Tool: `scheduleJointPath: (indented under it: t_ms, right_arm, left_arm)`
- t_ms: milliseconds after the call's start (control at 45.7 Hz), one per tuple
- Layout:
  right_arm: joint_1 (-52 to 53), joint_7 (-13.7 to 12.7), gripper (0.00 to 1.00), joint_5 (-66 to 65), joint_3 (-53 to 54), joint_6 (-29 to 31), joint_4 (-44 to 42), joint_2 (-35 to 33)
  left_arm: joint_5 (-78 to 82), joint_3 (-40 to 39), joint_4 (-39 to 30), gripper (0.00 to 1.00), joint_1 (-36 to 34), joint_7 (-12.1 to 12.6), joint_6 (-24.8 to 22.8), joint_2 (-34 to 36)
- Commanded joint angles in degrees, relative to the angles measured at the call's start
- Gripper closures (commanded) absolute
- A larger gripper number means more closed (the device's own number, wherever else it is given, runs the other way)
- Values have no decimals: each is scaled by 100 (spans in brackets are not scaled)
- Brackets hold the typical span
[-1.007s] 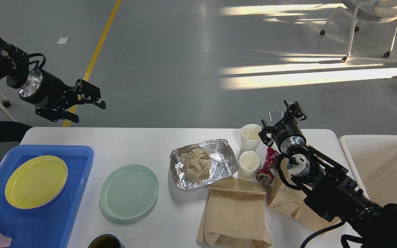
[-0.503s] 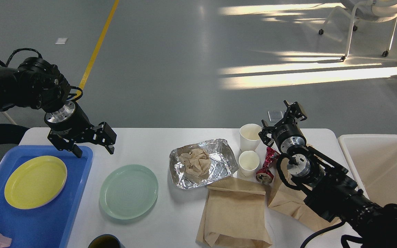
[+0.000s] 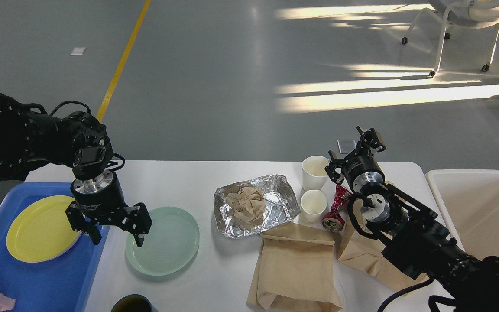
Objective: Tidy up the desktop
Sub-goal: 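Move the left gripper down to the dark green cup, then grasp the dark green cup with the left gripper and lift it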
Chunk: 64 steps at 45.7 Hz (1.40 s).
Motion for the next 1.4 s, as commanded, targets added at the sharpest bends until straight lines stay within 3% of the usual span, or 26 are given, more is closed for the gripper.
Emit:
scheduleJointPath:
  t_ms: [0,219,350,1379]
  right_arm:
    - [-4,0,0,0,0,0,-3,0]
    - [-4,0,0,0,0,0,-3,0]
    - [-4,0,0,0,0,0,-3,0]
    - [-4,0,0,0,0,0,-3,0]
  left_arm:
    - [1,-1,-402,3,-16,255,0,-154]
    - [1,-27,-693,4,63,827,0,-514]
    - [1,-54,-754,4,98,976,0,-523]
    - [-26,-317,-614,4,722,994,0,-673]
